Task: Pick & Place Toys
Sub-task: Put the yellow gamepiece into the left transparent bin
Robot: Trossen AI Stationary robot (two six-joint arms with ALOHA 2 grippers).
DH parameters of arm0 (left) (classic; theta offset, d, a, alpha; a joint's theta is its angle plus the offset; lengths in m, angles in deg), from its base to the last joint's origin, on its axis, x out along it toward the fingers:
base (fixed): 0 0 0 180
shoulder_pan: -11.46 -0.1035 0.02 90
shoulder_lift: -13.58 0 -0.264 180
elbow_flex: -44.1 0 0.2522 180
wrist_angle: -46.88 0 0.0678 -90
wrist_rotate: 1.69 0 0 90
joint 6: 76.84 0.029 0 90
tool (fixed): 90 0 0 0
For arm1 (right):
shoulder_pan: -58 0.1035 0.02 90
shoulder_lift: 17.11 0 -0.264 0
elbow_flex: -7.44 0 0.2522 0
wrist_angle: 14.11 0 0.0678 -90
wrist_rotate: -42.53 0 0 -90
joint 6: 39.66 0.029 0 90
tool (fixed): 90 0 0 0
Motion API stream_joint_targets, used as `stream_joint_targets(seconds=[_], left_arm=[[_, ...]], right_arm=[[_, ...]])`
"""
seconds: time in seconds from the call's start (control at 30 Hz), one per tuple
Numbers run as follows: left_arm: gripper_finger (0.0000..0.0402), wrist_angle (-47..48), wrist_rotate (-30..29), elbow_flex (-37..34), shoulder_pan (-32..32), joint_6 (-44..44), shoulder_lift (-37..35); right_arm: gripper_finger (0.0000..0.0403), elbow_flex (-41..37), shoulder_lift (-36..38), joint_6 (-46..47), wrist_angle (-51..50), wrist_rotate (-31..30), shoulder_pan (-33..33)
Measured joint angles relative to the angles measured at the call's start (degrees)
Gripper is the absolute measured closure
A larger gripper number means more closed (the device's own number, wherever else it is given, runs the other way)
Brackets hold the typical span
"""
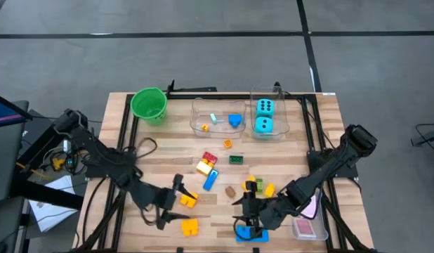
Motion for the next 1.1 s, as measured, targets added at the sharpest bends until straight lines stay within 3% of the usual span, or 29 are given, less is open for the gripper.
stream_joint_targets(seconds=[0.2,0.47,0.9,1.1], left_arm=[[0.0103,1.7,0.0,0.0,-0.2,-7.8,6.7],[0.0103,2.8,0.1,0.0,-1.6,-11.0,12.4],[0.0103,8.8,0.0,0.0,-6.4,-19.6,15.4],[0.0103,12.5,0.0,0.0,-8.1,-27.5,15.4]], right_arm=[[0.0217,0.0,0.0,0.3,0.0,-4.2,2.3],[0.0217,0.0,-0.6,-0.1,-0.7,-5.2,2.5],[0.0217,-0.1,-3.4,0.1,-2.3,-5.0,1.2],[0.0217,-0.1,-3.5,0.1,-2.2,-5.0,1.3]])
